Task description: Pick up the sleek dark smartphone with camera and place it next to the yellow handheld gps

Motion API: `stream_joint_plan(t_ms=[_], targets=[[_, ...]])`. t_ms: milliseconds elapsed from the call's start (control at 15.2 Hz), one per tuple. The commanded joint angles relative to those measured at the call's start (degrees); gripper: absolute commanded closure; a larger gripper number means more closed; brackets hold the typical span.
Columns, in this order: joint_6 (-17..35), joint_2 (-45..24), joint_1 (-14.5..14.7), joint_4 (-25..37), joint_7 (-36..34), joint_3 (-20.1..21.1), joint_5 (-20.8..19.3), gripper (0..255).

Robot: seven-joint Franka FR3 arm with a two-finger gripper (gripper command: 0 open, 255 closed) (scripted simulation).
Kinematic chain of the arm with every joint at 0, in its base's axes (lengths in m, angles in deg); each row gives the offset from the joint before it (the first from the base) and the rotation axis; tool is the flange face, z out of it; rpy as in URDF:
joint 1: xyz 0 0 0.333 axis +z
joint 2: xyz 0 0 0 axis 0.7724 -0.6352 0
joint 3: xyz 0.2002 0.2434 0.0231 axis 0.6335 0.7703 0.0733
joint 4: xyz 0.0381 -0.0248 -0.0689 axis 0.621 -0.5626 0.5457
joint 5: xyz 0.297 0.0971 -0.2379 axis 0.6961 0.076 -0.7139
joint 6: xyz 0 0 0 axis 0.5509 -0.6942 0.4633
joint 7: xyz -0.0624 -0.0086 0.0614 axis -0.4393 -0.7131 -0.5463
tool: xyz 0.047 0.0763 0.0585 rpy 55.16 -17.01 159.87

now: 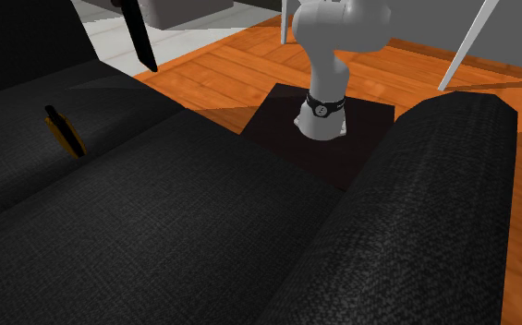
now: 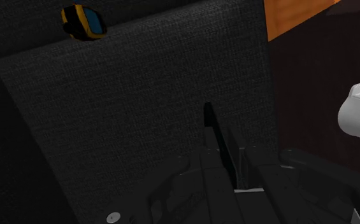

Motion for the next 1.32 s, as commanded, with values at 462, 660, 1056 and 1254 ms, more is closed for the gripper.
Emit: stream_joint_plan(t_ms=[462,660,1056,1254], targets=[[-2.0,-21.7,-5.5,16.6,22.2,-14.7,16.0,255],[-4.2,-29.3,-11.9,22.8,28.1,-15.2,22.5,255],[1.0,-27.7,-10.3,16.7,27.5,-14.9,21.2,255],[3.4,-27.3,-9.8,14.0,27.4,-14.9,20.8,255]])
